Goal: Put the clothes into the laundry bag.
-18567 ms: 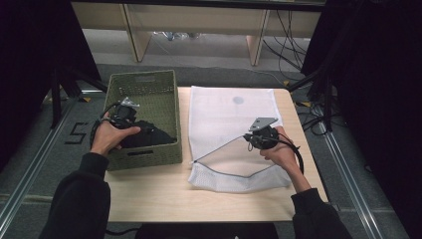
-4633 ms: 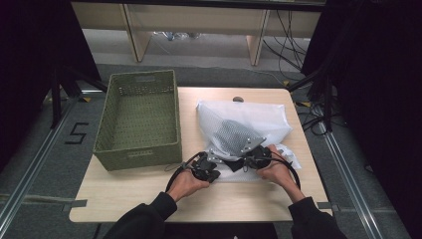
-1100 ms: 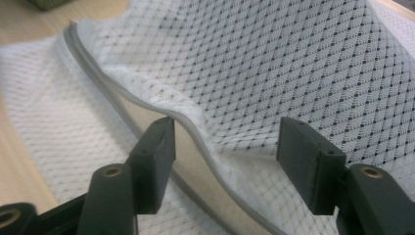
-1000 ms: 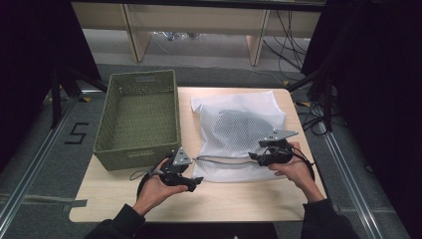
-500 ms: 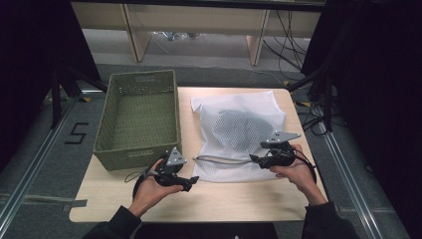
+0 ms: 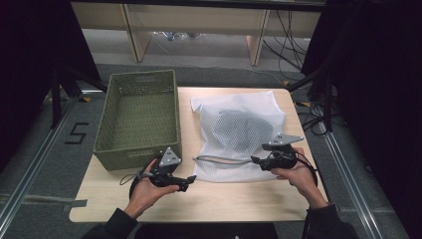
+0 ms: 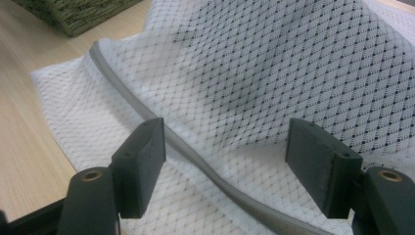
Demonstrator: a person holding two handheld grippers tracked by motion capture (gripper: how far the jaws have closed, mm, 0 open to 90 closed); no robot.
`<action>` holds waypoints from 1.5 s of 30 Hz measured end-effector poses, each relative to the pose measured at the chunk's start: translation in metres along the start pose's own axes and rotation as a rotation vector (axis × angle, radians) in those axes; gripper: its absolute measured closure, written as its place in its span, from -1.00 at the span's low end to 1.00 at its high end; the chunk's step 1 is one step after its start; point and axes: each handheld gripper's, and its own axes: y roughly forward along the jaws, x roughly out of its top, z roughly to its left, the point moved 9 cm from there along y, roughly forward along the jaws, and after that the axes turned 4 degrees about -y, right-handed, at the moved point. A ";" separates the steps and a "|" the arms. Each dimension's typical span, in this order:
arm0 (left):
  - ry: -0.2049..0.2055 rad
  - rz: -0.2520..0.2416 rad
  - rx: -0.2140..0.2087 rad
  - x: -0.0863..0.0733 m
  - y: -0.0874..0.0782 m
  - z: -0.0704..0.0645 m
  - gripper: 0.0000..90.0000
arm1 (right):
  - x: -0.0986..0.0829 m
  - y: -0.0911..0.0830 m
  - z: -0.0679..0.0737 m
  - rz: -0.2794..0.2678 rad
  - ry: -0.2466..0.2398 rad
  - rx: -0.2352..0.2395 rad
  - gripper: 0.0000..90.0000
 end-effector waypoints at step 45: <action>0.148 0.083 -0.025 -0.042 -0.016 -0.039 -0.60 | -0.044 -0.033 0.048 0.044 -0.049 0.035 -0.33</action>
